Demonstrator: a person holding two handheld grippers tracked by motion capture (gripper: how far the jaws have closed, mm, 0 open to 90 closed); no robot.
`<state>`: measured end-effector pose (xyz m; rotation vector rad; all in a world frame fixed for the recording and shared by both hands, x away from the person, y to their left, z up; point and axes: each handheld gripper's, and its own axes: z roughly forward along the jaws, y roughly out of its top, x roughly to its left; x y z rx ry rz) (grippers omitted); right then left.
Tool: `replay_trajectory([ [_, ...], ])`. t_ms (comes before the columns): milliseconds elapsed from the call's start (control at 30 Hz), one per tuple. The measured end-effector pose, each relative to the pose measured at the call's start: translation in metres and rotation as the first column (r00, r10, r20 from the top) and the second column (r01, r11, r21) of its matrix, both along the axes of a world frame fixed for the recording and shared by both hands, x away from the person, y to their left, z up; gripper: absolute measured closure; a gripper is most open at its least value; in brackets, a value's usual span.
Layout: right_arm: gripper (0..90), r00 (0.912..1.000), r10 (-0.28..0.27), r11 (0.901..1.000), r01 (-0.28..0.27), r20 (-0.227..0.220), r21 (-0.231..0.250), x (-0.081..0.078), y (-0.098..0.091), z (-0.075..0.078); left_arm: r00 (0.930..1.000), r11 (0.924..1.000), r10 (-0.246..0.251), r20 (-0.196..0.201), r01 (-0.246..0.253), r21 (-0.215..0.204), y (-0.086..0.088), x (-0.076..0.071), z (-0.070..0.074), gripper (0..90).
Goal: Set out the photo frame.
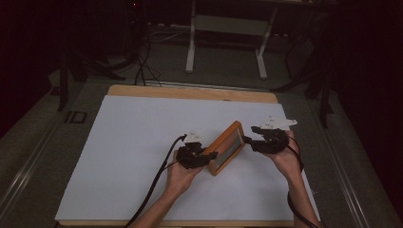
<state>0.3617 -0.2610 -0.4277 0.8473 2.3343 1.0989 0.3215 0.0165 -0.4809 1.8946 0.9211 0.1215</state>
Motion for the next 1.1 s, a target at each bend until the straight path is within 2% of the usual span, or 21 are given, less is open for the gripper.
replay_trajectory([
  [67,44.9,1.0000,-0.003,1.0000,0.003,0.002,0.002,0.000,-0.001,0.000,0.9998,0.9998,-0.009,0.018,0.008,0.018,-0.003,-0.002,0.001,69.5],
  [233,44.1,1.0000,0.003,1.0000,-0.003,0.006,0.008,-0.003,-0.003,-0.001,0.9984,0.9991,-0.029,0.049,0.027,0.032,-0.004,-0.005,0.001,69.5],
  [467,42.6,0.9997,0.019,0.9978,-0.020,0.015,0.064,-0.007,-0.009,0.004,0.9947,0.9968,-0.068,0.077,0.064,0.047,-0.005,-0.007,0.002,69.4],
  [500,42.2,0.9995,0.024,0.9970,-0.025,0.020,0.074,-0.008,-0.009,0.006,0.9921,0.9947,-0.090,0.088,0.085,0.058,-0.005,-0.007,0.002,69.4],
  [667,41.0,0.9987,0.042,0.9938,-0.045,0.027,0.102,-0.010,-0.008,0.012,0.9886,0.9911,-0.118,0.094,0.111,0.074,-0.008,-0.005,0.003,69.4],
  [1100,39.0,0.9955,0.090,0.9917,-0.092,0.029,0.089,-0.011,0.005,0.012,0.9743,0.9801,-0.181,0.134,0.167,0.108,-0.015,-0.007,0.005,69.3],
])
